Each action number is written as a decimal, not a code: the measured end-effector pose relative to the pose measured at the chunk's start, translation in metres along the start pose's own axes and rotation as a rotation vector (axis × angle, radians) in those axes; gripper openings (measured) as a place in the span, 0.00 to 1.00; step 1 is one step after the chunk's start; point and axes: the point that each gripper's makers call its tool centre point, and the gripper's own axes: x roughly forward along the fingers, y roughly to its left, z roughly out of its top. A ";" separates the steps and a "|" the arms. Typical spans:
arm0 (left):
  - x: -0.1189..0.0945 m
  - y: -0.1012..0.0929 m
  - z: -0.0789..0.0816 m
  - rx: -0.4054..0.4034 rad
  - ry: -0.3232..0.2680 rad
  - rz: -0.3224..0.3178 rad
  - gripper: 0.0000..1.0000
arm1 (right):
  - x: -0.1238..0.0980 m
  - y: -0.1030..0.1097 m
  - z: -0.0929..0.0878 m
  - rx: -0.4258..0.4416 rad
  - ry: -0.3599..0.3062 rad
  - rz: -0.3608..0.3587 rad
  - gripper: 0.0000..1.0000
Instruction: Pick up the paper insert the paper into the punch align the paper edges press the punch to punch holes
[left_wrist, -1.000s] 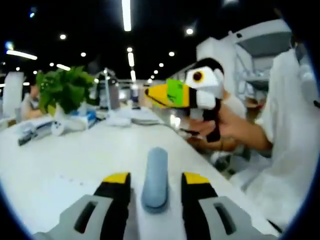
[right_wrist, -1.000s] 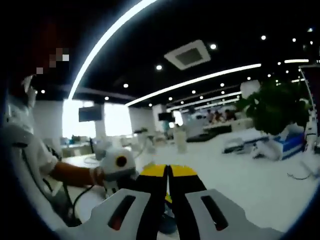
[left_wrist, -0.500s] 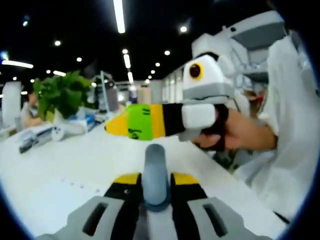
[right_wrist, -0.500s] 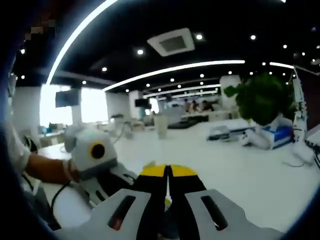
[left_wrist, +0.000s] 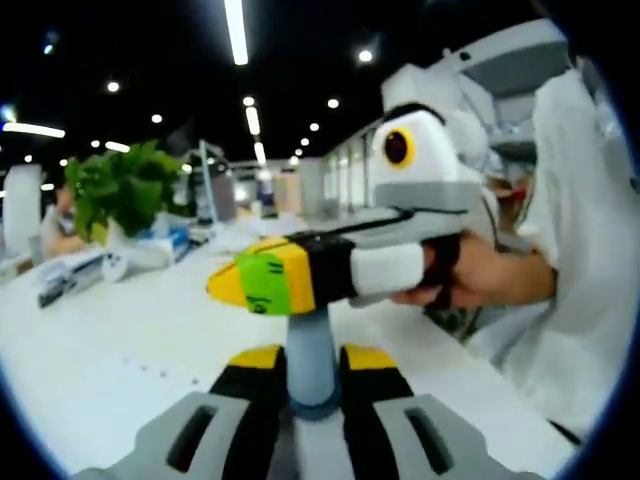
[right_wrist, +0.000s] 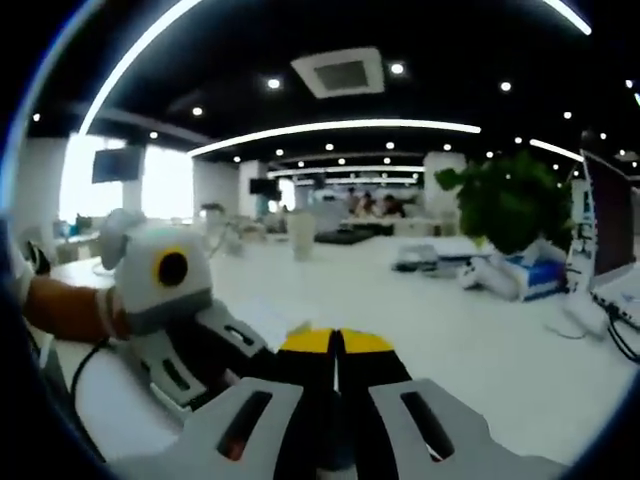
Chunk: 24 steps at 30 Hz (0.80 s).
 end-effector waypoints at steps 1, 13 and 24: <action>0.000 0.000 0.000 0.001 0.001 0.000 0.24 | -0.001 0.000 0.000 0.044 -0.009 -0.002 0.03; 0.001 0.001 -0.001 -0.005 0.008 0.002 0.24 | -0.003 -0.021 -0.042 0.331 0.119 -0.044 0.02; 0.000 0.002 0.001 -0.017 -0.003 -0.002 0.24 | 0.001 -0.019 -0.038 0.223 0.090 -0.069 0.03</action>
